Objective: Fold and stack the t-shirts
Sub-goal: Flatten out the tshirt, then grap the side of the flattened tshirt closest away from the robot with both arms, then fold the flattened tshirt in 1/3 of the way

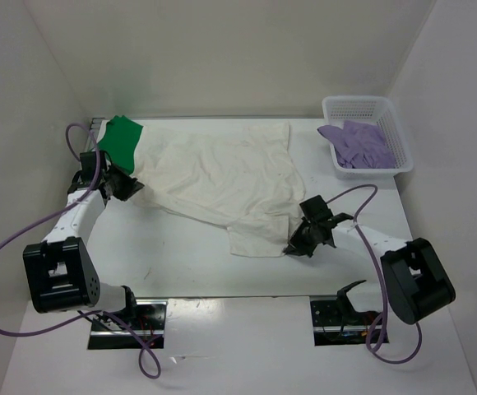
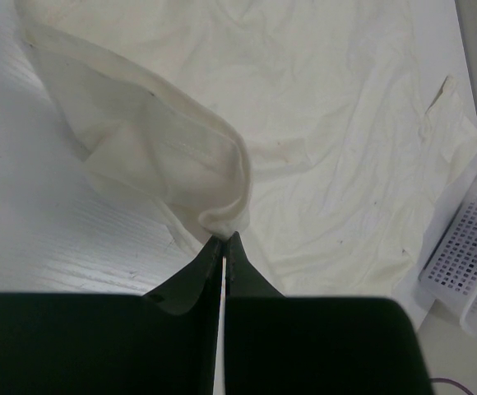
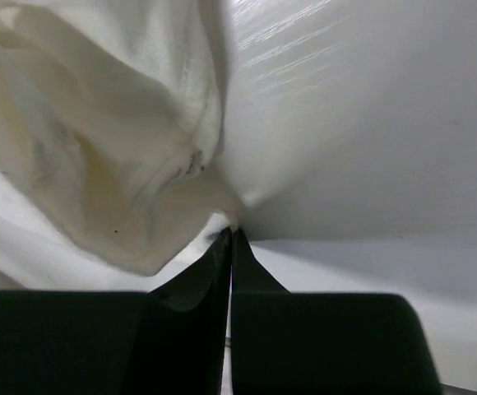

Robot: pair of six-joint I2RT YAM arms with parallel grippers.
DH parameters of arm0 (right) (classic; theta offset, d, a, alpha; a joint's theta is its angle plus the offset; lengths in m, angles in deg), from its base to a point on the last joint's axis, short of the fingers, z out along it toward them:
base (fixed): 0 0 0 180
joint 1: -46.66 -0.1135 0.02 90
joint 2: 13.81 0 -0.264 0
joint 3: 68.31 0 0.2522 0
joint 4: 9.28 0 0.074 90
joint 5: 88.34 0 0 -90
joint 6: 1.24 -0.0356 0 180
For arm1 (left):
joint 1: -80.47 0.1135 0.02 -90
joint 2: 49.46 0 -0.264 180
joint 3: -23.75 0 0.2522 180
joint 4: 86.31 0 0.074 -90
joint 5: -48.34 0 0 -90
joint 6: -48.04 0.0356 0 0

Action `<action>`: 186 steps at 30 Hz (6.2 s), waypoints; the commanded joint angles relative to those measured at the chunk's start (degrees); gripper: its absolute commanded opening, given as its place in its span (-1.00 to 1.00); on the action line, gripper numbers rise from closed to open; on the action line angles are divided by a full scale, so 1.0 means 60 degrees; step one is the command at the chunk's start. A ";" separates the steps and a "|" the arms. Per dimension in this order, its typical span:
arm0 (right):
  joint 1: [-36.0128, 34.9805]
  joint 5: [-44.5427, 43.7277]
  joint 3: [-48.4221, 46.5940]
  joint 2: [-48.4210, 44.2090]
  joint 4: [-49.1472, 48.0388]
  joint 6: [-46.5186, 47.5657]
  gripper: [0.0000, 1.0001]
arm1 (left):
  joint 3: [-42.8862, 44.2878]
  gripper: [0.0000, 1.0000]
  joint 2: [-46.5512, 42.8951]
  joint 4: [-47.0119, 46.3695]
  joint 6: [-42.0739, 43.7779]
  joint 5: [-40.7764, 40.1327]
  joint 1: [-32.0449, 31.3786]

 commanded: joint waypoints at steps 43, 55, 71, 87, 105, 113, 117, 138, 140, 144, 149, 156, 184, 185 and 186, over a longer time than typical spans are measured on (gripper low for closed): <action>0.2537 -0.2235 -2.1887 0.8326 0.4652 0.5805 -1.00 | 0.7641 -1.00 0.3207 0.0258 -0.0371 0.0093 -0.0367; 0.3065 -0.0856 -2.2020 0.6061 0.1693 0.4632 -1.00 | 1.1936 -1.00 0.4178 0.0098 -0.1425 0.0912 0.0202; 0.3065 -0.0329 -0.8925 0.0466 0.1940 0.5101 -1.00 | 0.2992 -0.96 -0.0260 -0.2175 -0.0109 0.1235 0.0452; 0.3065 0.0317 -0.3856 -0.2304 0.5878 0.4530 -1.00 | -0.3122 -0.66 -0.3499 0.0900 0.0302 0.0929 0.0774; 0.2523 -0.0476 -0.4428 -0.2774 0.6630 0.3915 -1.00 | -0.1980 -0.47 -0.2138 0.2220 0.0859 0.0022 0.0861; 0.2523 -0.0227 -0.4192 -0.2671 0.6174 0.3915 -1.00 | -0.3240 0.10 -0.2035 0.0742 -0.1265 -0.1137 0.0950; 0.2523 -0.0227 -0.4192 -0.2569 0.6086 0.4032 -1.00 | -0.3546 -0.03 -0.1581 0.0477 -0.1791 -0.1138 0.1038; 0.2523 0.0052 -0.4192 -0.2481 0.5603 0.4120 -1.00 | -0.4470 -0.19 -0.1521 -0.0034 -0.2246 -0.1269 0.1038; 0.2523 0.0052 -0.4192 -0.2481 0.5603 0.4120 -1.00 | -0.4470 -0.42 -0.1405 -0.0268 -0.2246 -0.1269 0.1038; 0.2523 -0.0036 -0.4192 -0.2481 0.5603 0.4120 -1.00 | -0.4120 -1.00 -0.1374 -0.0387 -0.1823 -0.1168 0.1038; 0.2523 -0.0053 -0.4061 -0.2815 0.6100 0.3813 -1.00 | -0.2904 -1.00 -0.2222 0.1658 -0.0492 -0.1167 0.1038; 0.2523 -0.0385 -0.4672 -0.3566 0.7608 0.3357 -1.00 | -0.2509 -1.00 -0.3001 0.3068 -0.0198 0.0636 0.1476; 0.3153 -0.1926 -0.9462 0.3932 0.2571 0.4501 -1.00 | 0.0774 -1.00 0.2373 -0.0649 -0.1265 0.0884 0.1360; 0.3153 -0.2027 -0.9639 0.4051 0.2570 0.4588 -1.00 | 0.0774 -1.00 0.2477 -0.0650 -0.1265 0.0884 0.1360; 0.3153 -0.2130 -0.9960 0.4168 0.2570 0.4588 -1.00 | 0.0919 -1.00 0.2478 -0.0650 -0.1265 0.0884 0.1360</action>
